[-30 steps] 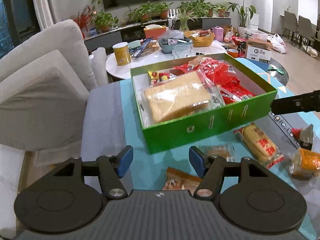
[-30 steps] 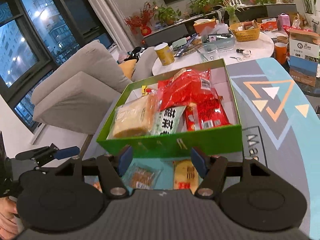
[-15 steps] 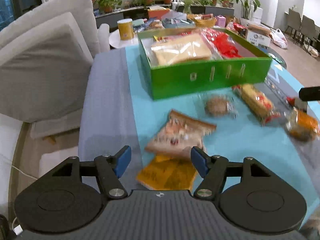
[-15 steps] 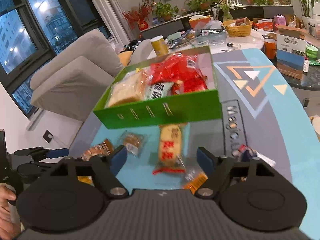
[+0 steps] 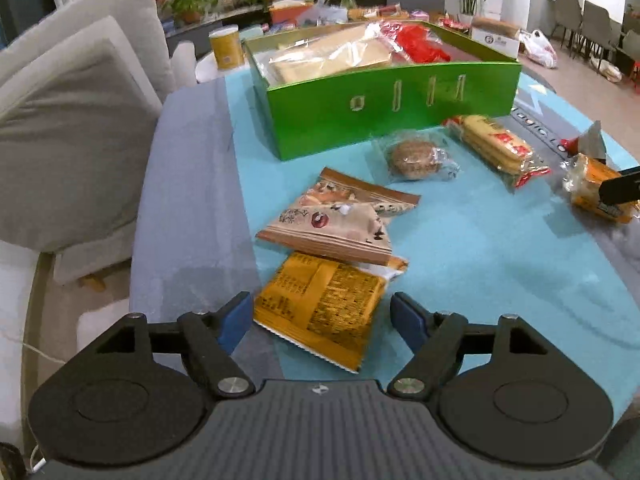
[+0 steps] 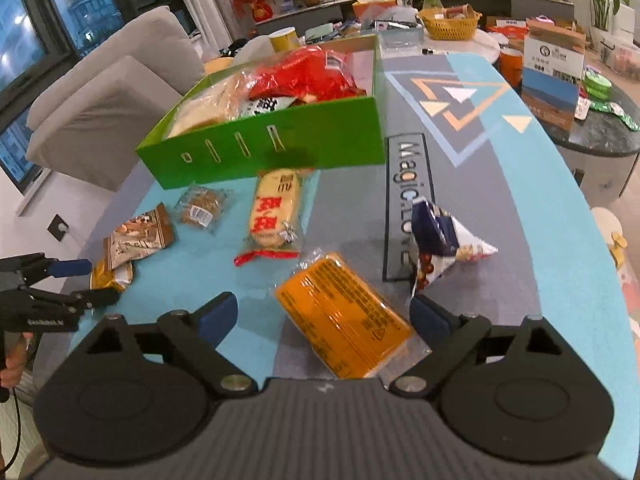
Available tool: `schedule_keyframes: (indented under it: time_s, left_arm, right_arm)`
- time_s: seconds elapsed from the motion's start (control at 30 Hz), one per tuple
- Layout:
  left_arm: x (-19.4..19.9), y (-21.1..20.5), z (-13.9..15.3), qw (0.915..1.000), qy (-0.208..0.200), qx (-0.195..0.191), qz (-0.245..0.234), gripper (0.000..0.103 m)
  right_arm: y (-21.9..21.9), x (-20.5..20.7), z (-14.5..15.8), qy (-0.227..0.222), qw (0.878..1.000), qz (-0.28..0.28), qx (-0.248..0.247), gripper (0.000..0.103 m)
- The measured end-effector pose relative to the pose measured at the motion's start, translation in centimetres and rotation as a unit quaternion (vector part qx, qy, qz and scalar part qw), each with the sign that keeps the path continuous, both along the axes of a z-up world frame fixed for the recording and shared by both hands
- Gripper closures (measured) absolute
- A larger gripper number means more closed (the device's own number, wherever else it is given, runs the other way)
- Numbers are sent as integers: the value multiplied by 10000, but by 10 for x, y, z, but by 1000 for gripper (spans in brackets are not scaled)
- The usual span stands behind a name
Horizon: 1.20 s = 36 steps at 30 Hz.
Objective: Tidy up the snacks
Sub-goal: 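Withdraw the right gripper from the box back over the remaining snacks, then lower the right gripper onto the orange cake pack and grasp it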
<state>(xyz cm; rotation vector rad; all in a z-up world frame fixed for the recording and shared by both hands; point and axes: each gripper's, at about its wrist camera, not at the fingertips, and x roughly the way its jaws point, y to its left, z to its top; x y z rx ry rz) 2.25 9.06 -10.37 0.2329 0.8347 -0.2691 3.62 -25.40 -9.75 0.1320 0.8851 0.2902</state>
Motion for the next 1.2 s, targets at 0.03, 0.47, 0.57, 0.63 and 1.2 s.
schedule_keyframes:
  time_s: [0.03,0.47,0.57,0.63,1.2]
  left_arm:
    - [-3,-1,0,10000,-15,-17,-50,30]
    - [-32,-22,12,9981,-131,183,-582,31]
    - [-26,-17,13,9960,-468,617,-452,31]
    - [-15,-11,10,9959,-405,708,-404,30]
    - [9,3,1,9981,198,-568,-124,45]
  right_arm:
    - [1,-2,-1,3,10000,19,-10,5]
    - [27,-14,0,-191,9994,267,-115,4]
    - [24,-14,4,-289,9995,123,-81,4]
    - [23,-12,6,-314,9995,95,-22,4]
    - [28,-4,-4,-110,9999,42,11,4]
